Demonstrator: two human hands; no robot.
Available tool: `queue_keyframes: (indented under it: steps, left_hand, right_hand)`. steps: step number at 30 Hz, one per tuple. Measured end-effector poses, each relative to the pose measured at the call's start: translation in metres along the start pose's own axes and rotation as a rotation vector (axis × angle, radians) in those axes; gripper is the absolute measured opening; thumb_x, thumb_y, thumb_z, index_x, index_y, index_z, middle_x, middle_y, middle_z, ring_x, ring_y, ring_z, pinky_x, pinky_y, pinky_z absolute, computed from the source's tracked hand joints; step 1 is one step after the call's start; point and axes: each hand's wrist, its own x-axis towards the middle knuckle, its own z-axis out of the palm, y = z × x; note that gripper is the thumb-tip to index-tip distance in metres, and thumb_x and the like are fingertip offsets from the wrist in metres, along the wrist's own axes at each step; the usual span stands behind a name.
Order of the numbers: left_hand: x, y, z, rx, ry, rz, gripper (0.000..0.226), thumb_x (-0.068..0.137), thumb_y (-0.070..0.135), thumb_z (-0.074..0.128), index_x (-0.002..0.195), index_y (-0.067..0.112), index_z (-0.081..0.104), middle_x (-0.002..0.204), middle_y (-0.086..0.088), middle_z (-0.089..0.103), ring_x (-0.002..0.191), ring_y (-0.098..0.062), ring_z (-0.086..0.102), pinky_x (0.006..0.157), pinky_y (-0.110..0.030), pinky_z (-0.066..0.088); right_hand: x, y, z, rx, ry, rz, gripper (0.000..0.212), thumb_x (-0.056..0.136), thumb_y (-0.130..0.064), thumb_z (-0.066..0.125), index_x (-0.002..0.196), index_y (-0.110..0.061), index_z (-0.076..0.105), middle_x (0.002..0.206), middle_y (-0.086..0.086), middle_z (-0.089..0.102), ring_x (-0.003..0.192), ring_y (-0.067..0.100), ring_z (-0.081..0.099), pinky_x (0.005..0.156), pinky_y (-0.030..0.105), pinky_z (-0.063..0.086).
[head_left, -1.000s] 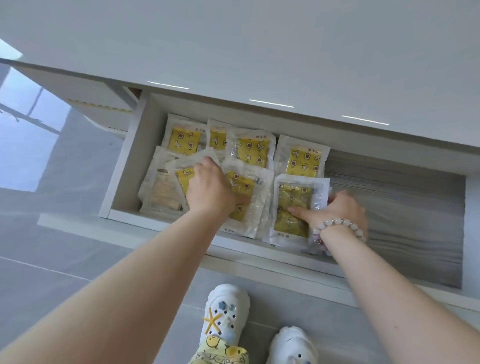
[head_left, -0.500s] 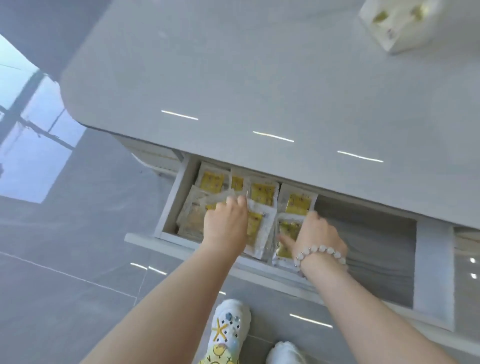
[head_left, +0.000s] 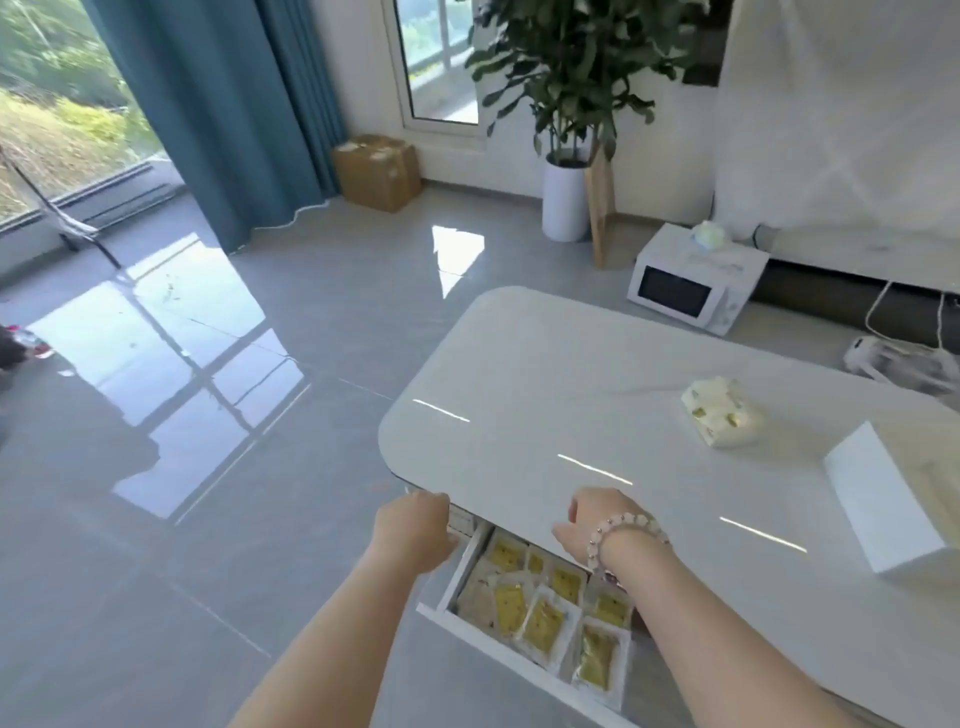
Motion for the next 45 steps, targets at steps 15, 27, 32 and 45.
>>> queue_keyframes:
  steps: [15, 27, 32, 45]
  left_hand:
    - [-0.155, -0.221, -0.075, -0.221, 0.255, -0.585, 0.033, 0.095, 0.026, 0.044, 0.125, 0.016, 0.049, 0.128, -0.004, 0.052, 0.116, -0.025, 0.052, 0.089, -0.033, 0.044]
    - [-0.229, -0.455, -0.042, -0.277, 0.427, -0.808, 0.041, 0.090, 0.032, 0.053, 0.126, 0.014, 0.048, 0.128, -0.005, 0.045, 0.121, -0.023, 0.044, 0.097, -0.034, 0.037]
    - [-0.247, -0.518, -0.018, -0.277, 0.362, -0.871, 0.042, 0.089, 0.034, 0.053, 0.127, 0.016, 0.046, 0.131, -0.003, 0.046, 0.122, -0.022, 0.044, 0.096, -0.034, 0.038]
    - [-0.236, -0.671, -0.005, -0.420, 0.412, -1.155, 0.047, 0.090, 0.038, 0.050, 0.133, 0.021, 0.041, 0.131, 0.002, 0.049, 0.122, -0.019, 0.045, 0.095, -0.033, 0.040]
  right_hand:
    - [-0.092, -0.269, -0.042, -0.483, 0.219, -0.600, 0.028, 0.089, -0.027, 0.051, 0.112, -0.015, 0.058, 0.127, 0.003, 0.053, 0.120, 0.022, 0.049, 0.088, 0.029, 0.043]
    - [-0.107, -0.510, 0.042, -0.541, 0.291, -1.086, 0.046, 0.092, -0.032, 0.049, 0.134, -0.016, 0.041, 0.138, 0.003, 0.042, 0.131, 0.020, 0.035, 0.101, 0.032, 0.037]
    - [-0.107, -0.582, 0.070, -0.607, 0.297, -1.163, 0.044, 0.093, -0.032, 0.047, 0.132, -0.015, 0.043, 0.136, 0.004, 0.042, 0.130, 0.020, 0.037, 0.101, 0.032, 0.037]
    - [-0.081, -0.807, 0.116, -0.702, 0.224, -1.460, 0.043, 0.092, -0.033, 0.049, 0.131, -0.016, 0.044, 0.133, 0.004, 0.043, 0.127, 0.020, 0.039, 0.099, 0.033, 0.035]
